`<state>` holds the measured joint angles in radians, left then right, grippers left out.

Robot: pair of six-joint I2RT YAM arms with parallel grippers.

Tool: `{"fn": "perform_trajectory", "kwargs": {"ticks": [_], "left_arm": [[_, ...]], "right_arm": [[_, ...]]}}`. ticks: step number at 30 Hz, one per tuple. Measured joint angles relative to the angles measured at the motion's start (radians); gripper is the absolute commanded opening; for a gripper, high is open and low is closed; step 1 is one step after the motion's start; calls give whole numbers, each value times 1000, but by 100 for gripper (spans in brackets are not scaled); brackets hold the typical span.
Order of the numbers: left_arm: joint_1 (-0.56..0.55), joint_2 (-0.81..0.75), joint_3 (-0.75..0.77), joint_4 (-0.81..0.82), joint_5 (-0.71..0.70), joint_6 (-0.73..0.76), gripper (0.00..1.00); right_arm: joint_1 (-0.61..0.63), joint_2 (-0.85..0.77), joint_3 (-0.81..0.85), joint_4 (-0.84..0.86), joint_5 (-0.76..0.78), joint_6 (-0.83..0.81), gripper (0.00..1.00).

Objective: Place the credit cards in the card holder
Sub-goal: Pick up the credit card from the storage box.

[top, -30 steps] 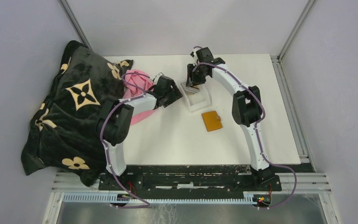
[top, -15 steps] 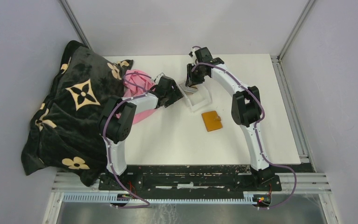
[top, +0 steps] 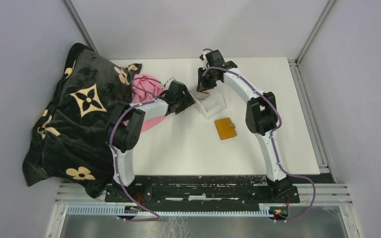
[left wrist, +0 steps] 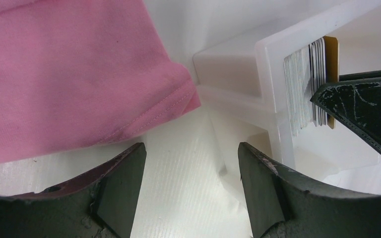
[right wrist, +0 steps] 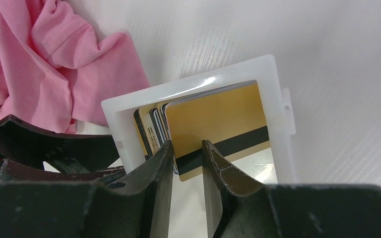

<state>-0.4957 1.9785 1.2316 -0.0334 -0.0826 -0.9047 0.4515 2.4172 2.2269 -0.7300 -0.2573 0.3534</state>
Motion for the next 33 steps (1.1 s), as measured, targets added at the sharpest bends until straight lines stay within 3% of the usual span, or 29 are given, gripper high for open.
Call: {"fn": "perform_trajectory", "kwargs": {"ticks": [17,33], "left_arm": [[0,0,0,1,0,0,77],[-4,-1,0,6,4,1,77]], "right_arm": [[29,-65,-16,-48,-8,-5,23],[33,-104,-21,-154,201,-66,8]]}}
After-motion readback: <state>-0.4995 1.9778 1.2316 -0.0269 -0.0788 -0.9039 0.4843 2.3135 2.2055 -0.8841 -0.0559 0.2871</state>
